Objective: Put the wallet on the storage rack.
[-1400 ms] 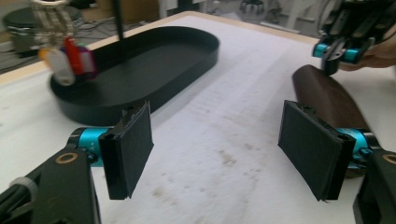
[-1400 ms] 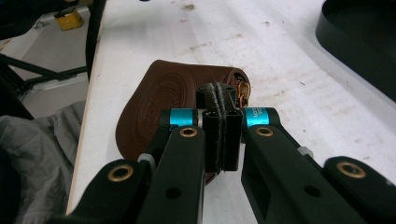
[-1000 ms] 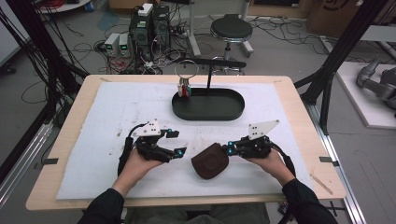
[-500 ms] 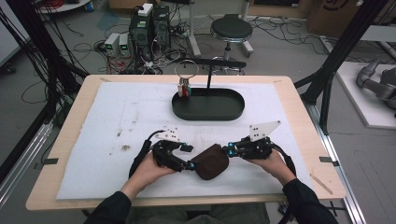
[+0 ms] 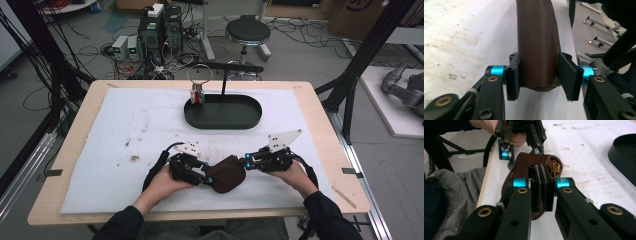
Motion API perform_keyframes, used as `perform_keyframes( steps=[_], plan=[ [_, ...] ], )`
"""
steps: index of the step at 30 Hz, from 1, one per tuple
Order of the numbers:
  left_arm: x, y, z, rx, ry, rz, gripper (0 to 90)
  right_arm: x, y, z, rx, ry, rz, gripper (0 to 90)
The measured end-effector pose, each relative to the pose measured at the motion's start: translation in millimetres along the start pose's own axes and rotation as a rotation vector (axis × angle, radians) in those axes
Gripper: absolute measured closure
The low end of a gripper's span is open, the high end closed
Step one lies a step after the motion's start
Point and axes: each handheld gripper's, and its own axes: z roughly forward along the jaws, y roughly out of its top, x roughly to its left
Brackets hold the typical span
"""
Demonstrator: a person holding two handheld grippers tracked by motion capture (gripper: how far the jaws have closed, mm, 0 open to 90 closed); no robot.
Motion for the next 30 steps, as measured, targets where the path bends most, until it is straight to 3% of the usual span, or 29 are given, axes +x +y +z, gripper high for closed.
perform_keyframes(
  steps=[2,5,10,13,17,22,30],
  plan=[
    [-2.3,1.7,0.1,-0.014,-0.015,0.015,59.8,-0.9,0.3,-2.6,-0.023,-0.004,0.008,73.5],
    [-7.1,5.1,1.1,-0.018,-0.016,0.045,62.2,-2.1,0.7,-7.3,-0.046,-0.010,0.013,65.5],
    [-11.4,9.7,-0.6,-0.018,-0.001,0.093,64.6,-4.3,1.1,-15.8,-0.095,-0.030,0.041,58.1],
    [-12.1,11.4,-3.7,-0.033,-0.004,0.099,65.2,-5.8,0.9,-19.8,-0.114,-0.043,0.048,53.3],
    [-14.2,17.9,-10.9,-0.042,0.012,0.135,65.4,-7.0,1.3,-22.3,-0.117,-0.058,0.071,44.4],
    [-17.7,25.8,-19.6,-0.037,0.044,0.170,65.4,-7.3,2.5,-19.7,-0.103,-0.038,0.074,38.9],
    [-20.8,30.3,-21.5,-0.022,0.052,0.203,65.4,-4.1,4.1,-7.3,-0.049,0.006,0.058,38.4]
  ],
)
